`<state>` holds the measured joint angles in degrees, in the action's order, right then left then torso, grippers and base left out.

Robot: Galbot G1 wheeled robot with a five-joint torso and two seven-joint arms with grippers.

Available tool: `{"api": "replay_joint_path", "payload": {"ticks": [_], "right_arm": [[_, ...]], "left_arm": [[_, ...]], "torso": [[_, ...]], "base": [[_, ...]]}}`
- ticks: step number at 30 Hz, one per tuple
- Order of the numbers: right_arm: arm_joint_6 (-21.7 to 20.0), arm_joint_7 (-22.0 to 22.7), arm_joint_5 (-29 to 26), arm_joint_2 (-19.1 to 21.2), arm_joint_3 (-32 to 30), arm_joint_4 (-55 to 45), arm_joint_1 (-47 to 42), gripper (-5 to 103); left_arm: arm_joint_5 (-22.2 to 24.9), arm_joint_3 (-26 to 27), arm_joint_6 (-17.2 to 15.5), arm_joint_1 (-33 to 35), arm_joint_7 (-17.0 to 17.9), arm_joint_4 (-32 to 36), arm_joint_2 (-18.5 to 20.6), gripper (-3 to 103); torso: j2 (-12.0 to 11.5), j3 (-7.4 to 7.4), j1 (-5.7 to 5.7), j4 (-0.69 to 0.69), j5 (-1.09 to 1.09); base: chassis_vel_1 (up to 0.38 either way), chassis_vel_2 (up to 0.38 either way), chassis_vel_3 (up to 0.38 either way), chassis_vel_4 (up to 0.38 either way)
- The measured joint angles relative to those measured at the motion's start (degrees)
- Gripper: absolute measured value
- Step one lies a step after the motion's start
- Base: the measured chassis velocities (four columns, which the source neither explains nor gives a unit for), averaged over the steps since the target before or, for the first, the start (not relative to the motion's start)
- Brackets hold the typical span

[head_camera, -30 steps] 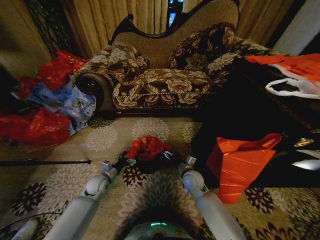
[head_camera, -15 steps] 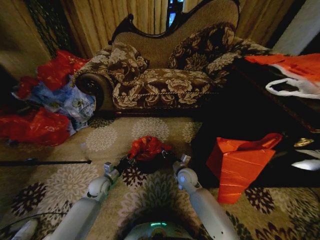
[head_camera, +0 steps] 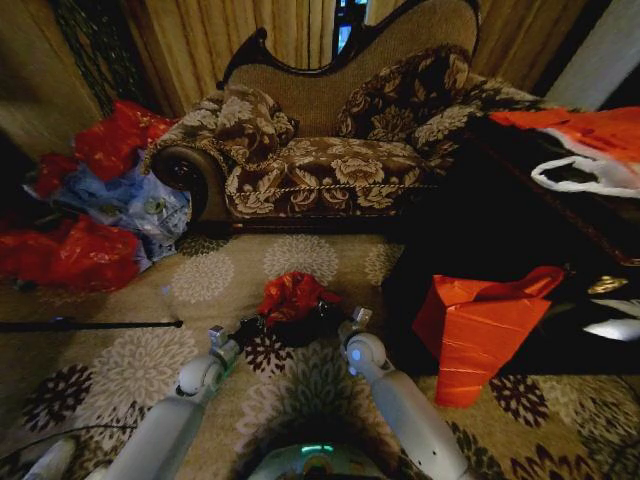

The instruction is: Place a garbage bag over the trash bin.

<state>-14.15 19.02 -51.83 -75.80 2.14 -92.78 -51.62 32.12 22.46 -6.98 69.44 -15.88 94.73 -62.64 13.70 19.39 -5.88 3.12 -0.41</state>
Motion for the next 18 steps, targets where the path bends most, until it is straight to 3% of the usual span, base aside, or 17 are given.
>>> {"api": "replay_joint_path", "payload": {"ticks": [1, 3, 6, 18], "right_arm": [[0.00, 0.00, 0.00, 0.00, 0.00, 0.00, 0.00, 16], [0.23, -0.48, 0.86, 0.29, 0.16, -0.04, 0.09, 5], [1.01, -1.00, 2.34, 0.34, 0.35, 0.26, 0.32, 1], [1.59, 0.78, 2.63, 4.58, 2.22, -6.59, -1.52, 0]], "left_arm": [[0.00, 0.00, 0.00, 0.00, 0.00, 0.00, 0.00, 0], [-0.05, 0.06, 0.09, 0.23, -0.06, 0.29, -0.16, 0], [0.02, 0.08, 0.11, 0.42, -0.06, 0.71, -0.37, 0], [0.94, 0.73, 0.13, 1.90, 0.94, 4.54, -0.19, 0]], "torso": [[0.00, 0.00, 0.00, 0.00, 0.00], [0.00, 0.00, 0.00, 0.00, 0.00], [0.00, 0.00, 0.00, 0.00, 0.00], [0.00, 0.00, 0.00, 0.00, 0.00]], "base": [[0.000, 0.000, 0.000, 0.000], [0.000, 0.000, 0.000, 0.000], [0.000, 0.000, 0.000, 0.000], [0.000, 0.000, 0.000, 0.000]]}}
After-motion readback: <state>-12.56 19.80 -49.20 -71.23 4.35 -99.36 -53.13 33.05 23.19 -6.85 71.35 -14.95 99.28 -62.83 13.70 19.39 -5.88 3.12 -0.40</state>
